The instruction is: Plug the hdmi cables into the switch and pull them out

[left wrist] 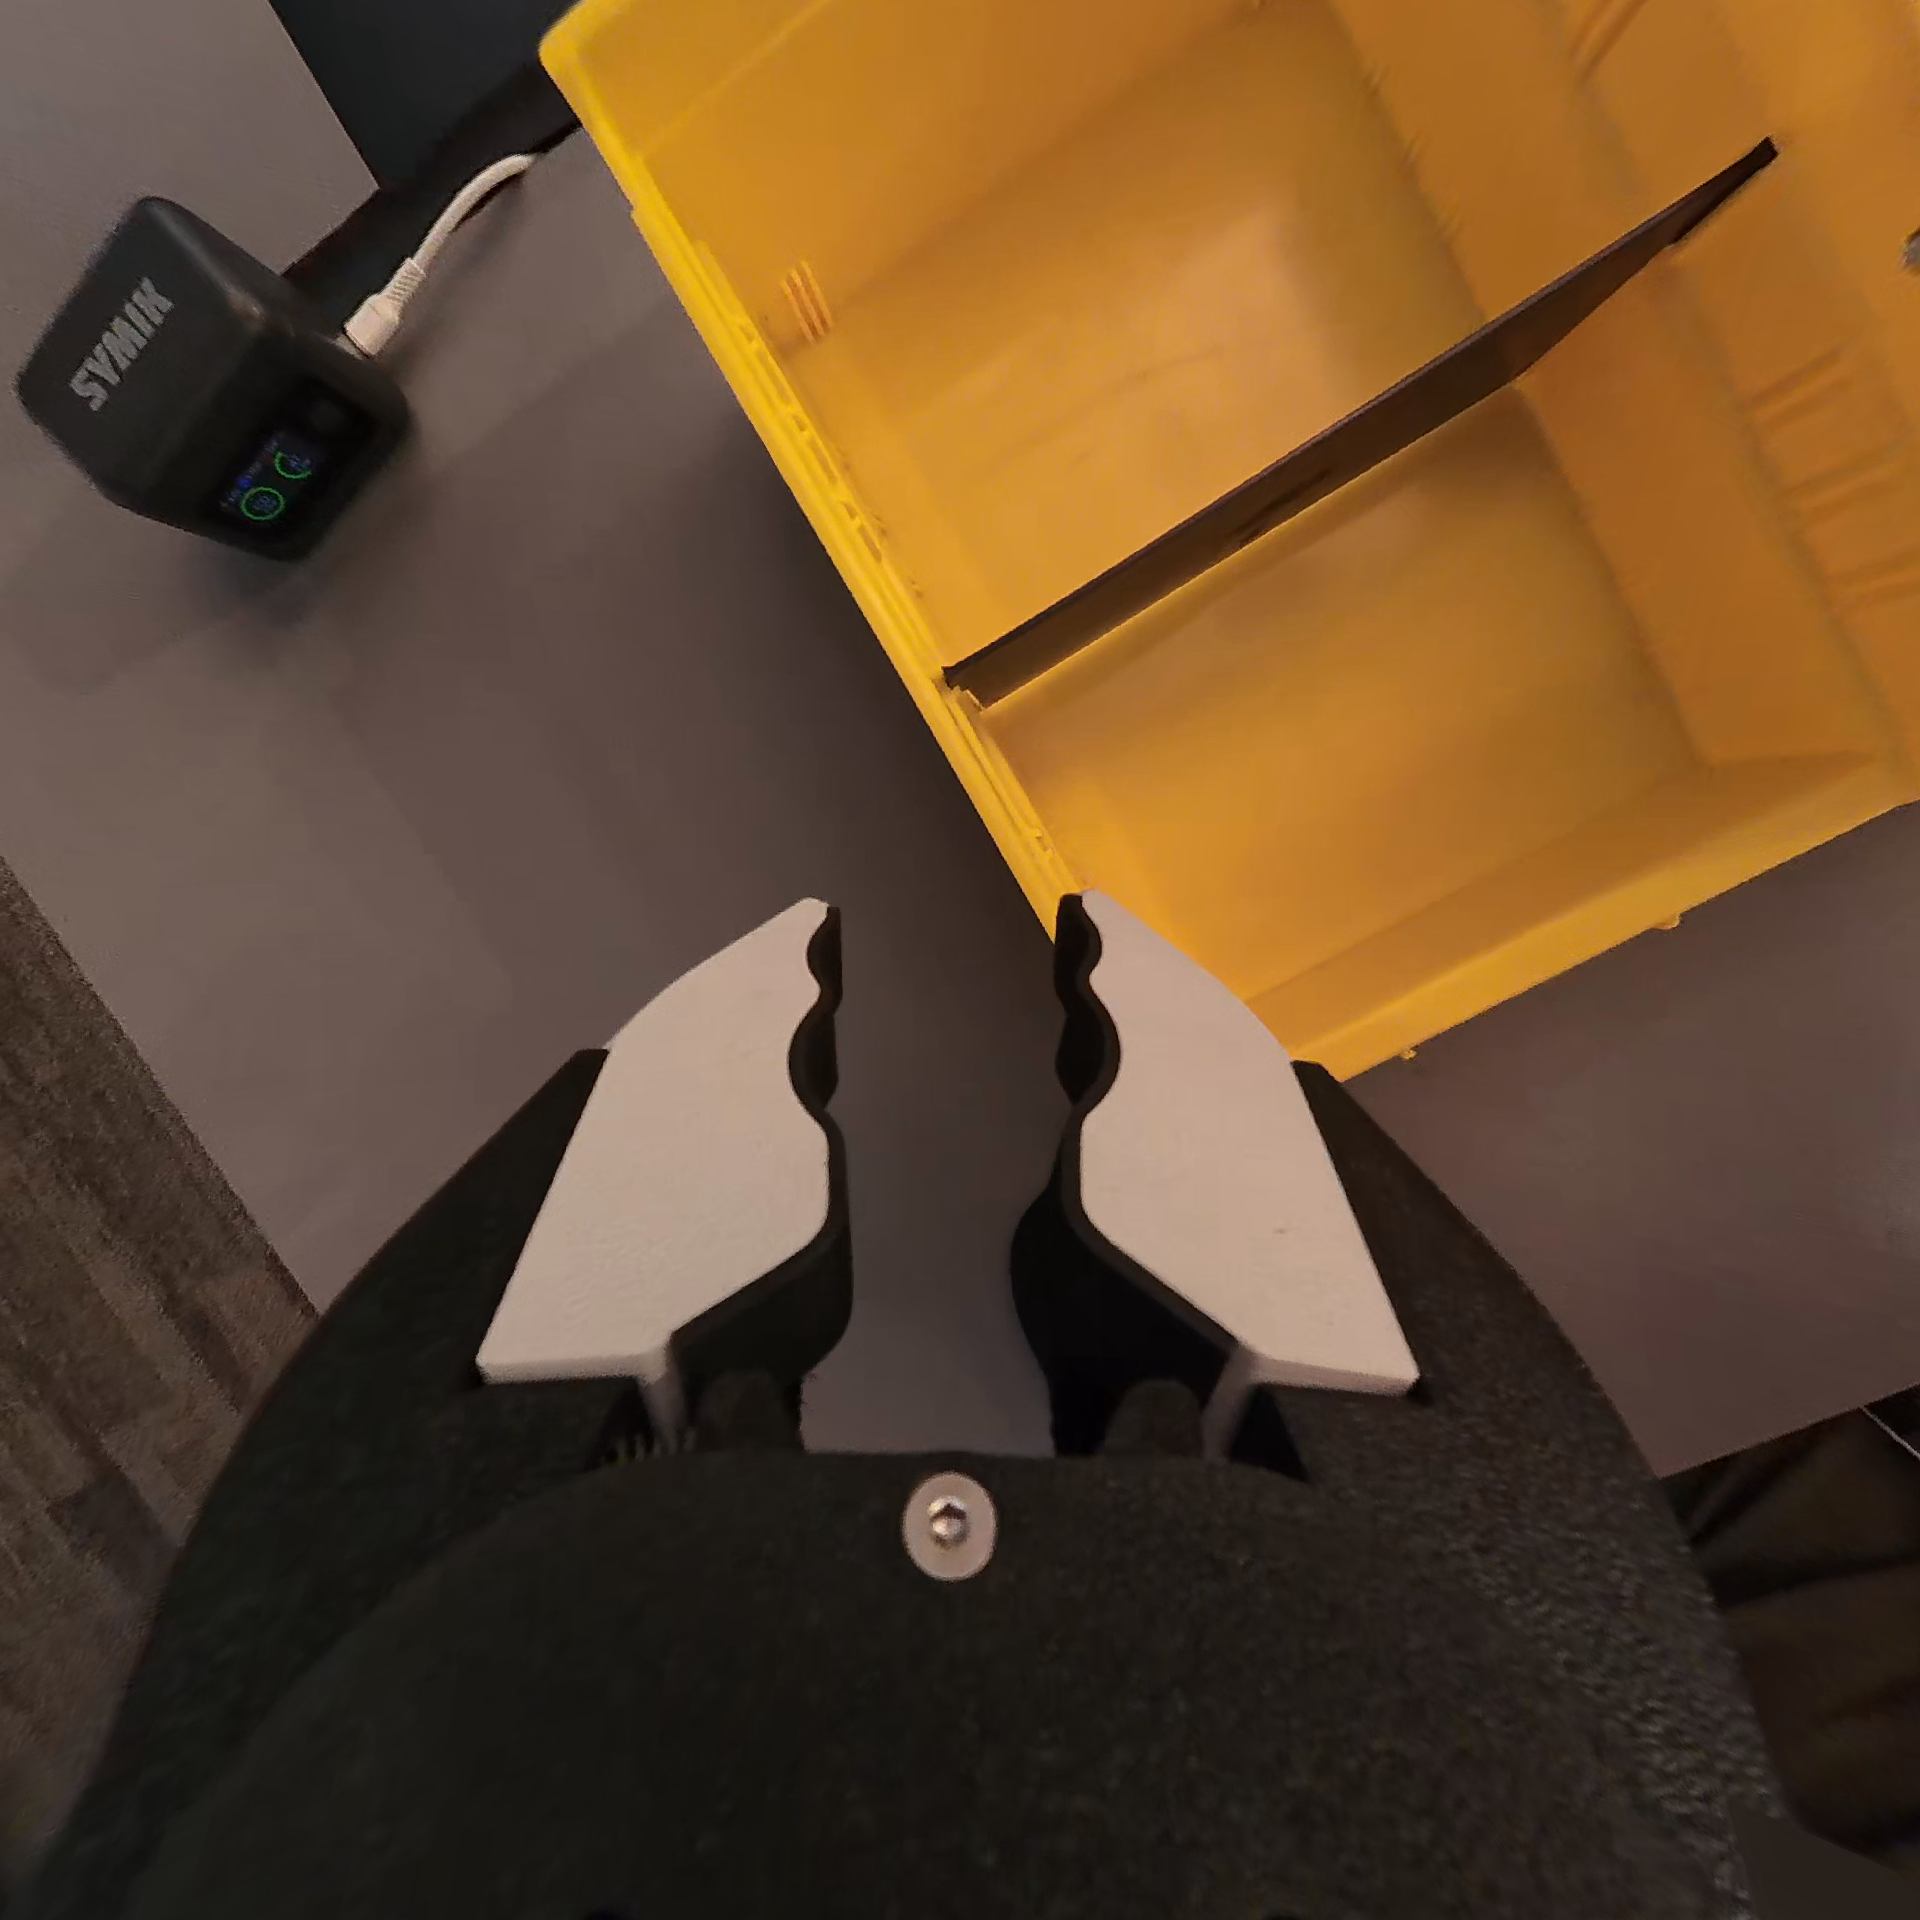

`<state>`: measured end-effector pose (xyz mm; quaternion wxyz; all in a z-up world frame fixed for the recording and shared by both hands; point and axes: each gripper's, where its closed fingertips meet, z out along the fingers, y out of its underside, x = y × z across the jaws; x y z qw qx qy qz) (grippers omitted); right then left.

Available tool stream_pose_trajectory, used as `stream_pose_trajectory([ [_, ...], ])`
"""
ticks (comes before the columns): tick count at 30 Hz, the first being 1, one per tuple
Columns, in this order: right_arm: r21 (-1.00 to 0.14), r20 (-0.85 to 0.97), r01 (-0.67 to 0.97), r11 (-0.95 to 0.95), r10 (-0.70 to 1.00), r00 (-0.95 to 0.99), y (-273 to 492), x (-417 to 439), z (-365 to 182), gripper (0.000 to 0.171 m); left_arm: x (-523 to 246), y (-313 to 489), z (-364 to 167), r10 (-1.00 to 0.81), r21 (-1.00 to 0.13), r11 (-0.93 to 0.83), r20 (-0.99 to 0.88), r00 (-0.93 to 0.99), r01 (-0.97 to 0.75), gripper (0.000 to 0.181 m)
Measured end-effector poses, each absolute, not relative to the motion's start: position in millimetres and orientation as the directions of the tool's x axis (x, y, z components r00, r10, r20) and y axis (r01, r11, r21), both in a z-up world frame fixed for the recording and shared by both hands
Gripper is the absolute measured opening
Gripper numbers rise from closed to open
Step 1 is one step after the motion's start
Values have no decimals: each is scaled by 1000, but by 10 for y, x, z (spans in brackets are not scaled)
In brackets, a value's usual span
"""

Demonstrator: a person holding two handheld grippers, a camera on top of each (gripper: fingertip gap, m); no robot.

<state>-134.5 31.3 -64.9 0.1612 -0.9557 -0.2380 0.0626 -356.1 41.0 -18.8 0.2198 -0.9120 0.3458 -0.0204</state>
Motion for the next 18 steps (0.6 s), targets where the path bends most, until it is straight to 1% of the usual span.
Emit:
stream_pose_trajectory([
  [1, -330, -84, 414, -848, 463, 882, 309, -1388, -690, 31, -3551, 408, -177, -644, -419, -658, -117, 756, -626, 39],
  [3, -304, -157, 328, -894, 387, 909, 316, -1456, -772, 31, -3510, 399, -158, -660, -428, -641, -115, 742, -637, 38],
  [11, -285, -208, 103, -953, 166, 964, 534, -1517, -1022, 27, -3451, 393, -116, -681, -444, -612, -125, 721, -655, 38],
  [14, -283, -151, 130, -950, 177, 973, 569, -1515, -1076, 27, -3460, 399, -94, -677, -454, -612, -123, 726, -648, 37],
  [18, -234, -63, 183, -955, 202, 977, 551, -1460, -1144, 20, -3474, 397, -79, -676, -457, -610, -127, 726, -648, 36],
])
